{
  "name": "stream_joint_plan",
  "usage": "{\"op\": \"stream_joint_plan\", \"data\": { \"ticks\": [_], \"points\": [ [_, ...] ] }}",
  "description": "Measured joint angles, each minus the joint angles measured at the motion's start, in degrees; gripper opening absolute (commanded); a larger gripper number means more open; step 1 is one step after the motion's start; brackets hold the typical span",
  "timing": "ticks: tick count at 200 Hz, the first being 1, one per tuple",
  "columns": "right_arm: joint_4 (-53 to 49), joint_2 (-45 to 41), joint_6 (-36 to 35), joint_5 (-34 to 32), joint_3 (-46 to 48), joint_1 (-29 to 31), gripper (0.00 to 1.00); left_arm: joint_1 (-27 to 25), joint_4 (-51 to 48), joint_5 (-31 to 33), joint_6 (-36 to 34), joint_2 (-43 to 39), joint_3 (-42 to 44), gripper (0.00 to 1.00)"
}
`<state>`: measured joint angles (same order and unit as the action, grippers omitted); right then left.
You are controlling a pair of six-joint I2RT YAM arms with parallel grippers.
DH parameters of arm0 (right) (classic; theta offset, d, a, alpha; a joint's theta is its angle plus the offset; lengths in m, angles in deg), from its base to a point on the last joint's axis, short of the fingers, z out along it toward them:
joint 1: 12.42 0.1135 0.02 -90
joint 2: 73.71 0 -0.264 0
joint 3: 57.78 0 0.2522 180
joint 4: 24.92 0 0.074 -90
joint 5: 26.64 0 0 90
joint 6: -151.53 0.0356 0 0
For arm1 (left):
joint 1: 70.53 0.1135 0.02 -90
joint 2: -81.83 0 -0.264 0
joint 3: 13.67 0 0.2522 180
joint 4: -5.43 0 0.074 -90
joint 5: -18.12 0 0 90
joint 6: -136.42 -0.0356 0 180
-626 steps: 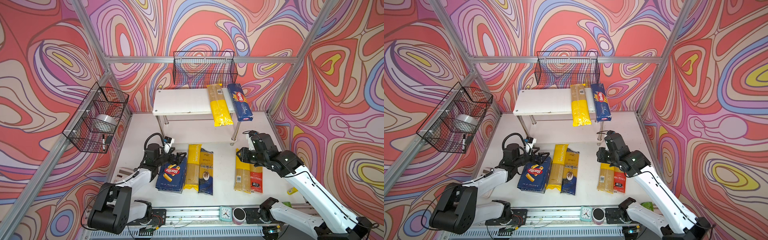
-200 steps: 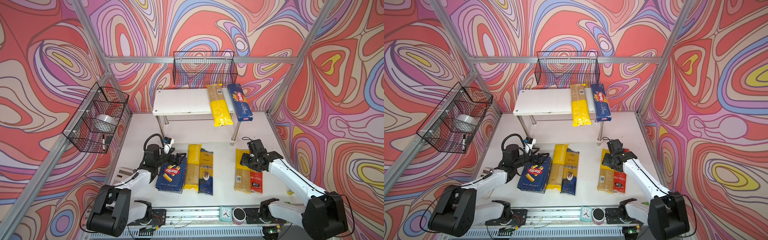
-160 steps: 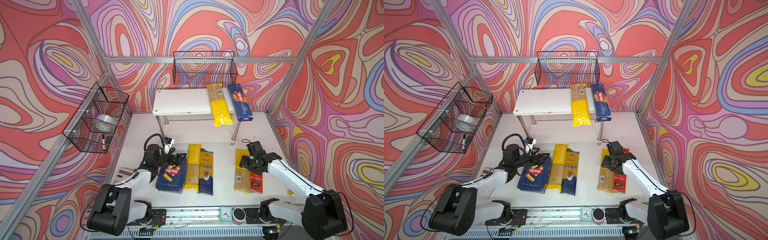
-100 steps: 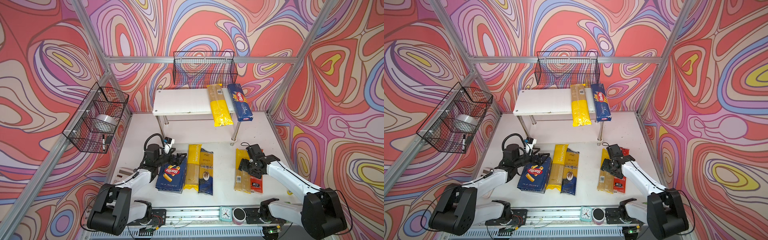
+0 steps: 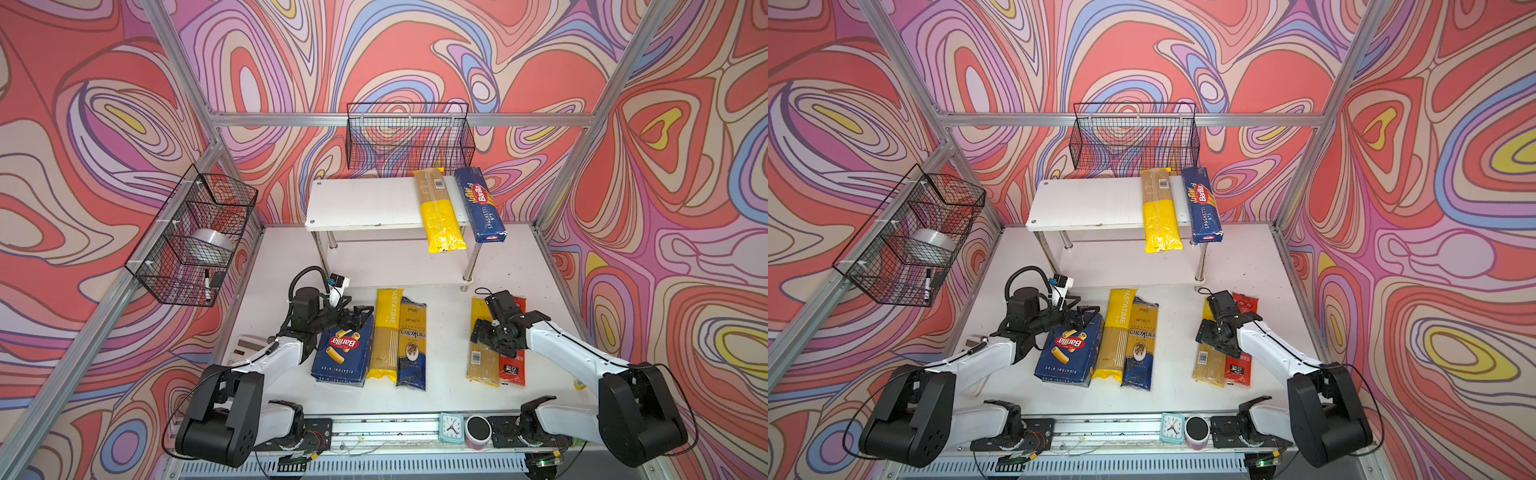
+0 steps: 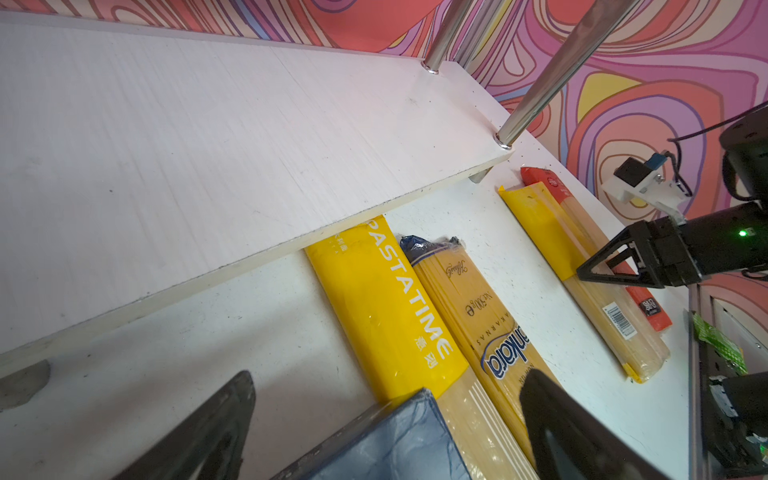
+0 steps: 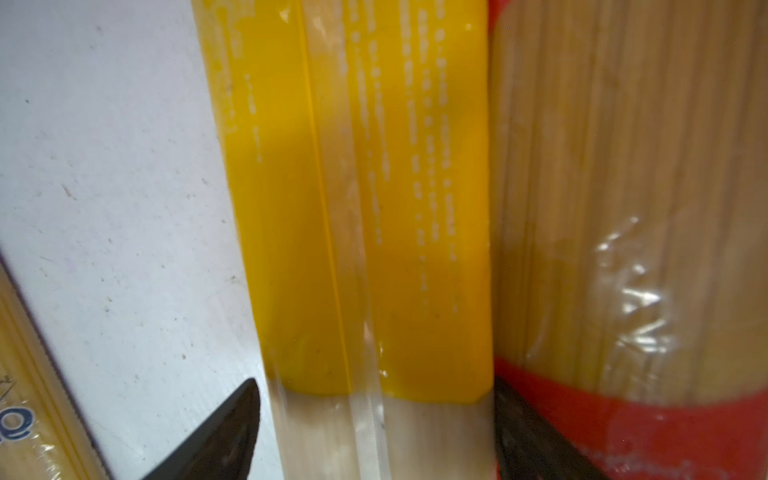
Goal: Place and organize the pasta boxes and bags onto the shelf
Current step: 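Lower the right gripper onto the yellow-and-clear spaghetti bag and close on it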
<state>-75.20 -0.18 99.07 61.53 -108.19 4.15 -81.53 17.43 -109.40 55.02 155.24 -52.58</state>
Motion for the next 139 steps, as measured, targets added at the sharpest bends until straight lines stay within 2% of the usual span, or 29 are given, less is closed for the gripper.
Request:
{"op": "stream_joint_plan", "data": {
  "ticks": [59, 139],
  "points": [
    [-0.2, 5.7, 1.8, -6.2, -2.1, 5.0, 0.88, 0.0, 0.0, 0.0, 0.0, 0.0, 0.0, 1.0],
    [1.6, 5.8, 3.8, -8.1, -1.1, 5.6, 0.89, 0.0, 0.0, -0.2, 0.0, 0.0, 0.0, 1.0]
  ]
}}
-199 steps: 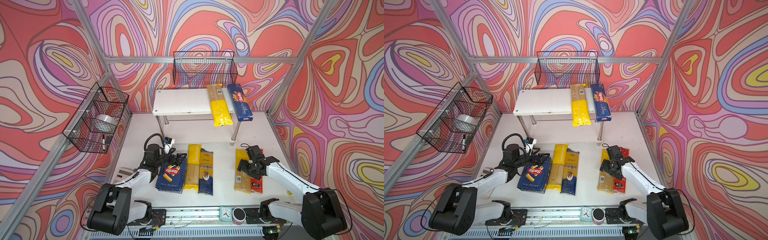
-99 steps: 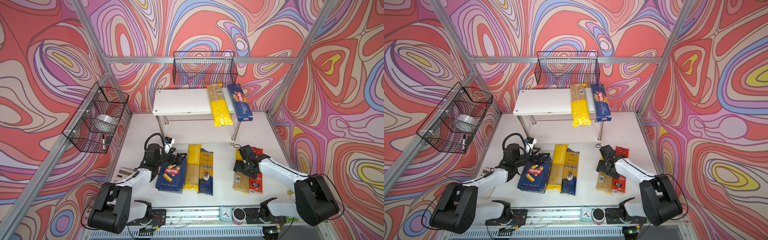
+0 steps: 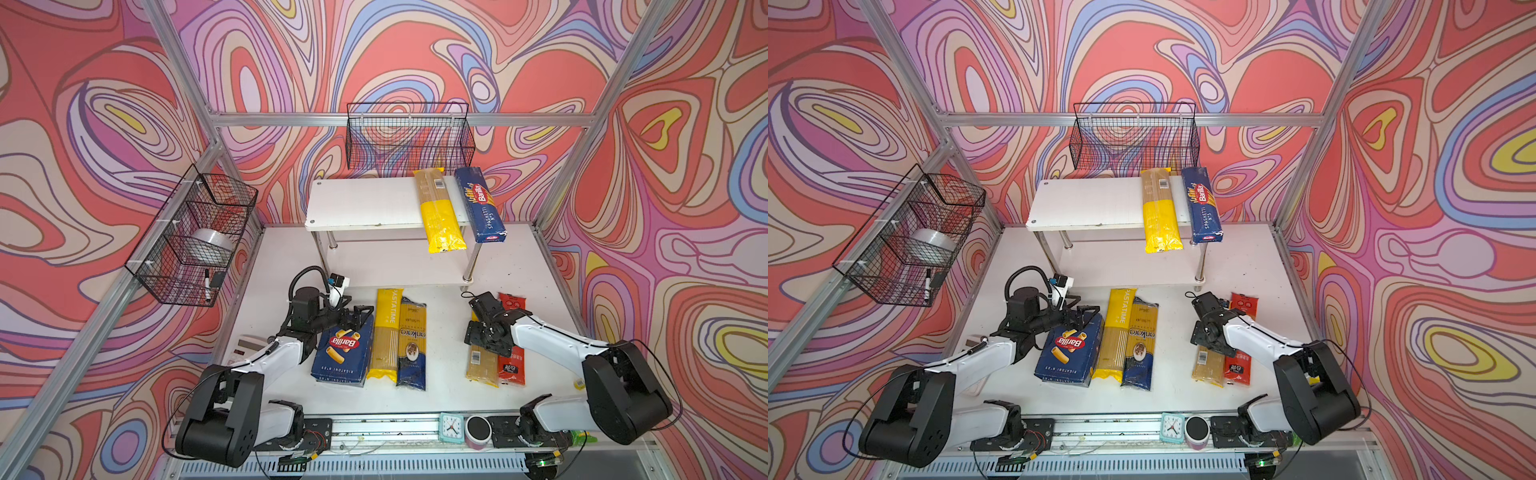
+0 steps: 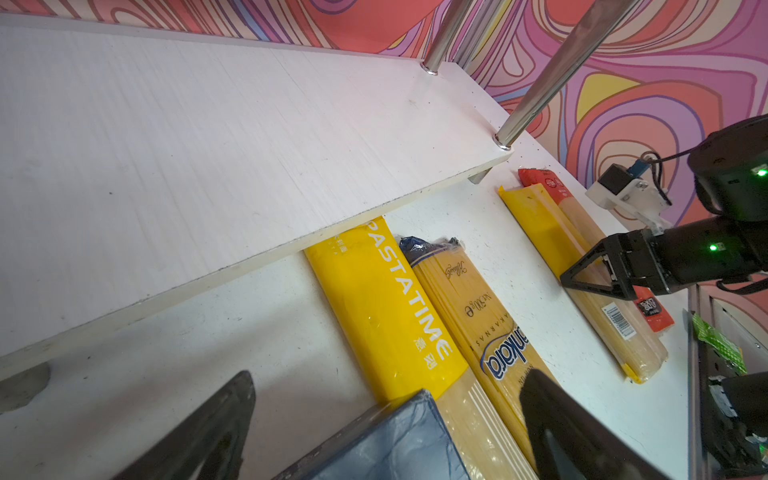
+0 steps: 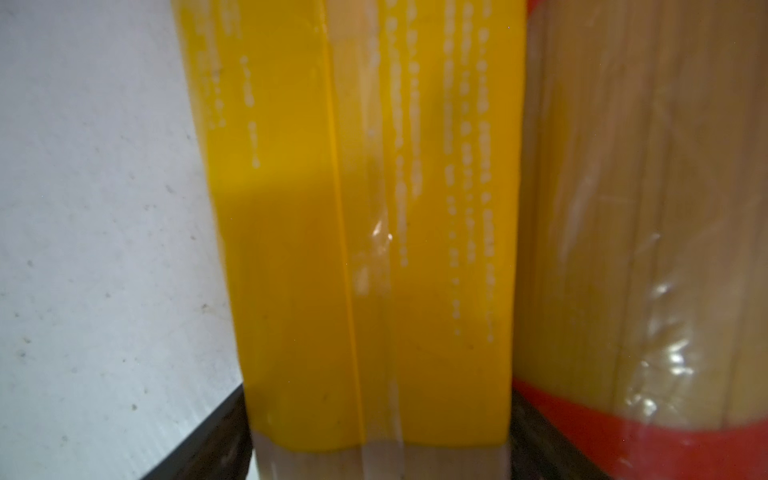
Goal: Place and organize the pasta boxes and bags onto the shelf
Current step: 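Lower the right gripper onto the yellow-and-clear spaghetti bag and close on it, then lift the yellow-and-clear bag upright off the table with the right gripper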
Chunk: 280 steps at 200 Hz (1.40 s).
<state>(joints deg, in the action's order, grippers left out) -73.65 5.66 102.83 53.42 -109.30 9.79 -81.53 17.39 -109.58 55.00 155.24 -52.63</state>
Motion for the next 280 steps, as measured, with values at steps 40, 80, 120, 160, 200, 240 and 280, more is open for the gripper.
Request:
{"op": "stream_joint_plan", "data": {
  "ticks": [40, 80, 120, 160, 200, 240, 280],
  "points": [
    [1.2, -1.0, 0.4, -0.4, 1.1, 0.0, 0.88, 0.0, 0.0, -0.3, 0.0, 0.0, 0.0, 1.0],
    [1.3, -1.1, 0.5, -0.7, 1.3, 0.0, 0.83, 0.0, 0.0, -0.3, 0.0, 0.0, 0.0, 1.0],
    [2.0, -1.7, 0.7, -1.2, 2.0, 0.0, 0.78, 0.0, 0.0, -0.5, 0.0, 0.0, 0.0, 1.0],
    [2.3, -1.6, 0.5, -1.7, 2.1, 0.1, 0.69, 0.0, 0.0, -0.7, 0.0, 0.0, 0.0, 1.0],
    [2.9, -1.5, 0.4, -2.1, 2.1, 0.3, 0.56, 0.0, 0.0, -0.7, 0.0, 0.0, 0.0, 1.0],
    [3.3, -1.5, 0.4, -2.1, 2.0, 0.4, 0.47, 0.0, 0.0, -0.7, 0.0, 0.0, 0.0, 1.0],
    [3.3, -1.6, 0.4, -1.6, 1.7, 0.6, 0.29, 0.0, 0.0, -0.7, 0.0, 0.0, 0.0, 1.0]
  ]
}}
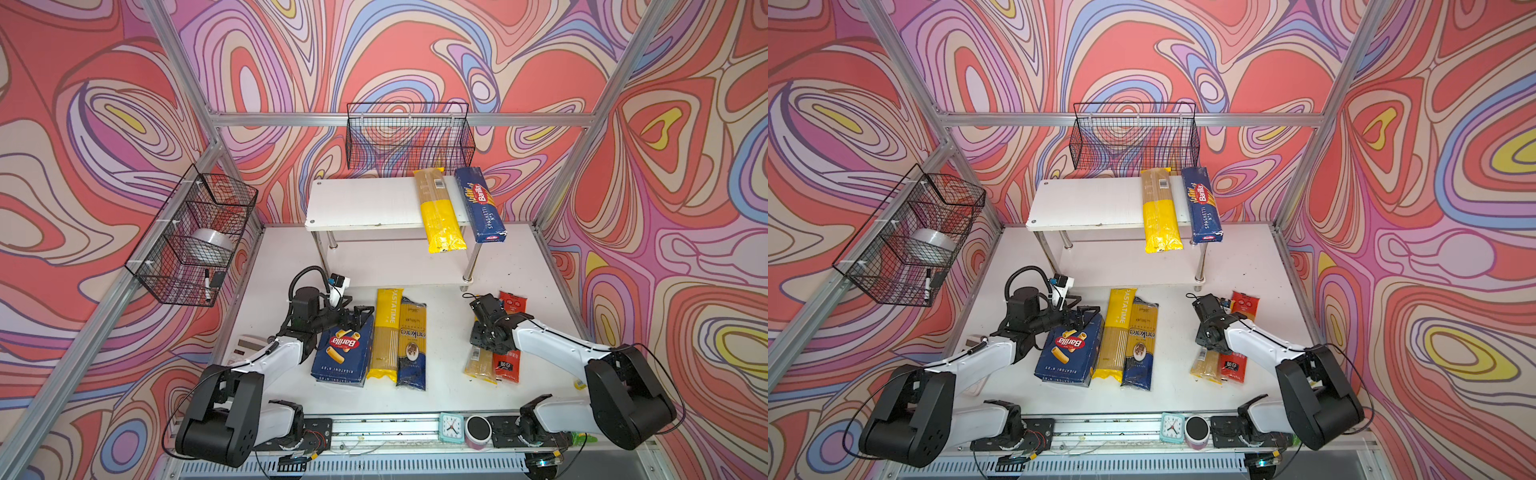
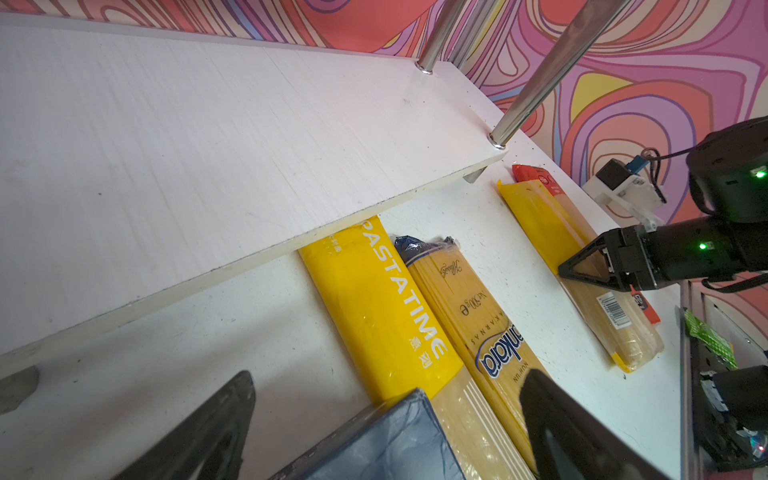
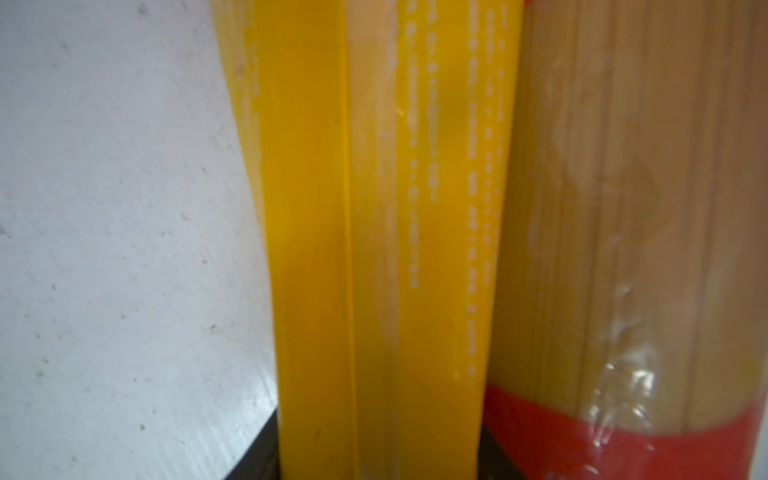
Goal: Place and organize the pasta boxes and bags onto the shelf
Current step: 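Lift the yellow-and-clear bag upright off the table with the right gripper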
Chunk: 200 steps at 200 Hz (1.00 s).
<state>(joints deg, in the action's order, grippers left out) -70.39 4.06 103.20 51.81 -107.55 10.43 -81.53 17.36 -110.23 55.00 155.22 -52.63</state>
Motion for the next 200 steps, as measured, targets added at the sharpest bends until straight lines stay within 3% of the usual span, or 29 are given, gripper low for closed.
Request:
{"op": "stream_joint_plan", "data": {
  "ticks": [110, 200],
  "points": [
    [-2.2, -2.2, -0.1, 3.9, -0.7, 0.0, 0.0, 0.0, 0.0, 0.0, 0.0, 0.0, 0.0, 1.0],
    [-7.9, -12.2, -0.7, 5.7, -4.5, 0.1, 0.0, 0.0, 0.0, 0.1, 0.0, 0.0, 0.0, 1.0]
  ]
}}
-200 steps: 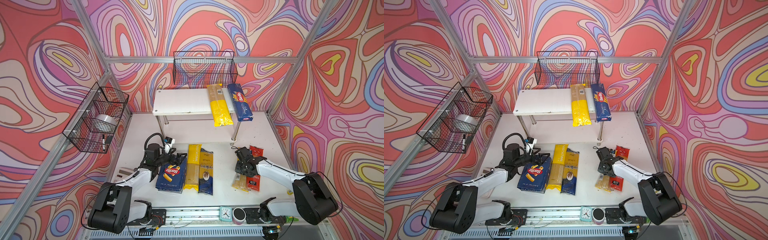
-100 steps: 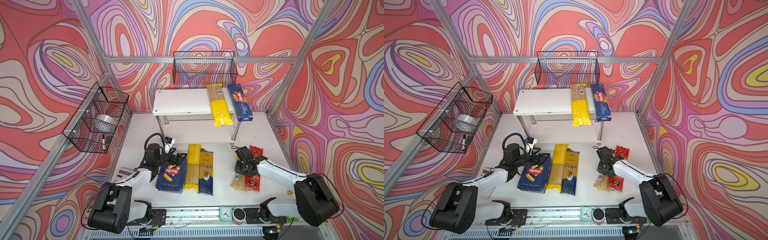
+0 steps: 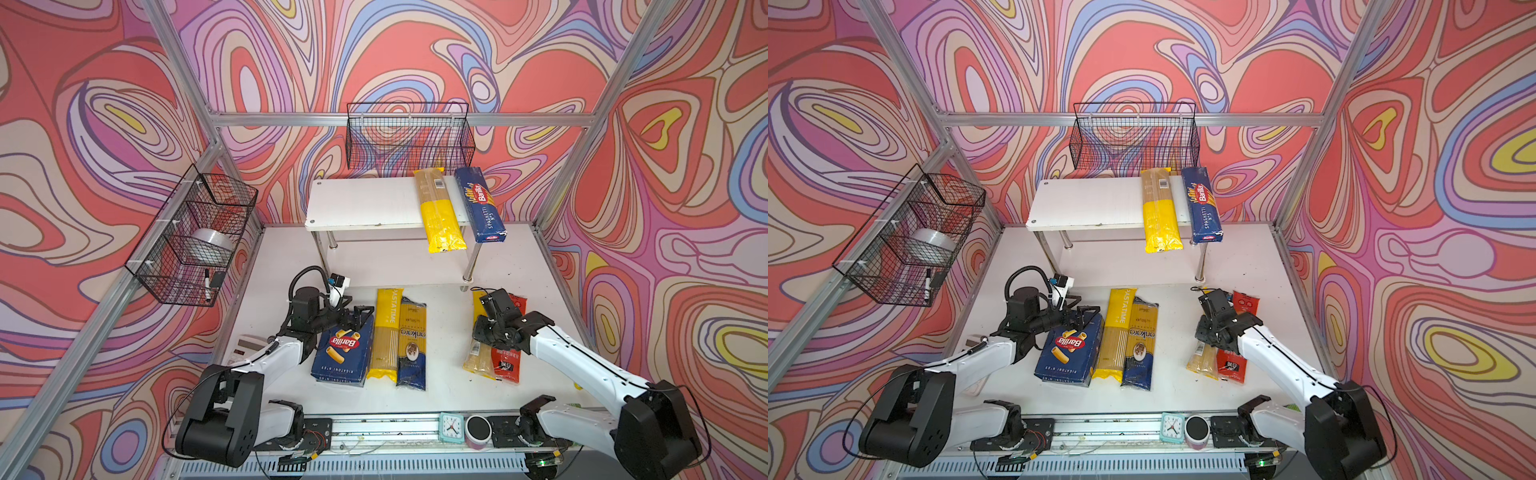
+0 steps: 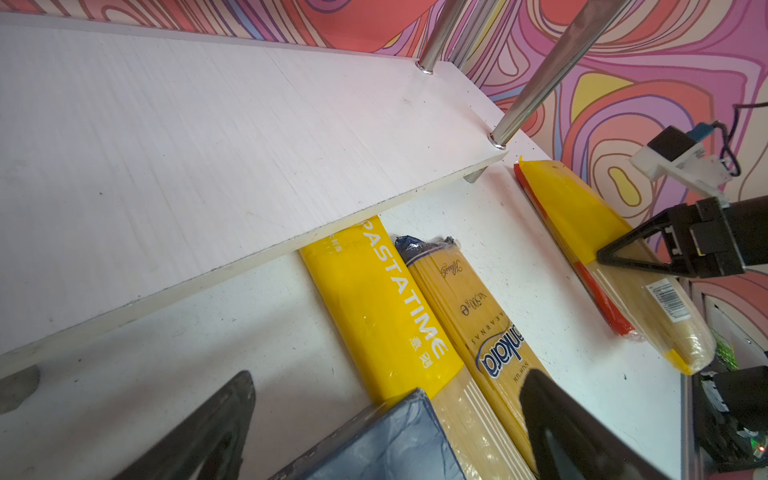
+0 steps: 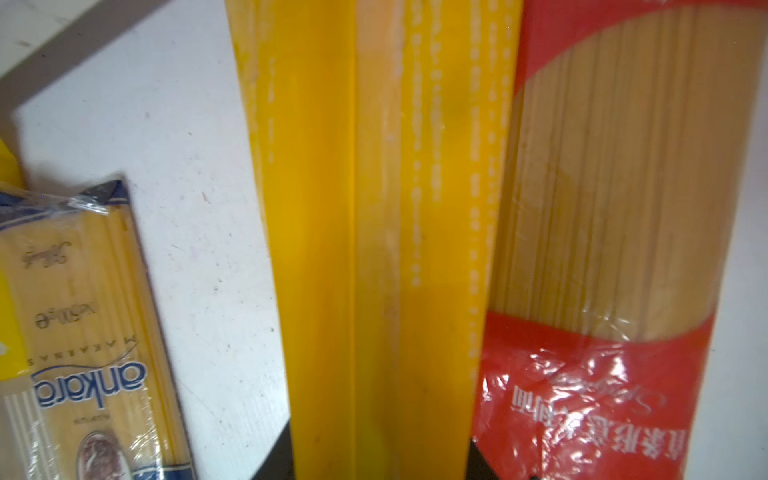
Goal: Place and organize the pasta boxes and bags onto the shelf
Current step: 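Lift the yellow-and-clear bag upright off the table with the right gripper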
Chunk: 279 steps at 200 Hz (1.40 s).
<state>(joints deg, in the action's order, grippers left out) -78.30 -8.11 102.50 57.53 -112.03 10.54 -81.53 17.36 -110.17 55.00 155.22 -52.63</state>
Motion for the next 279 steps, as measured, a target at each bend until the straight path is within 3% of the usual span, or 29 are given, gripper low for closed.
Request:
{"op": "stream_joint_plan", "data": {
  "ticks": [164, 279],
  "points": [
    [-11.9, -9.4, -3.7, -6.0, -9.5, 0.0, 0.0, 0.0, -0.1, 0.4, 0.0, 0.0, 0.0, 1.0],
    [-20.9, -9.8, -9.9, -13.5, -27.3, -0.1, 0.0, 0.0, -0.2, 0.4, 0.0, 0.0, 0.0, 1.0]
  ]
}}
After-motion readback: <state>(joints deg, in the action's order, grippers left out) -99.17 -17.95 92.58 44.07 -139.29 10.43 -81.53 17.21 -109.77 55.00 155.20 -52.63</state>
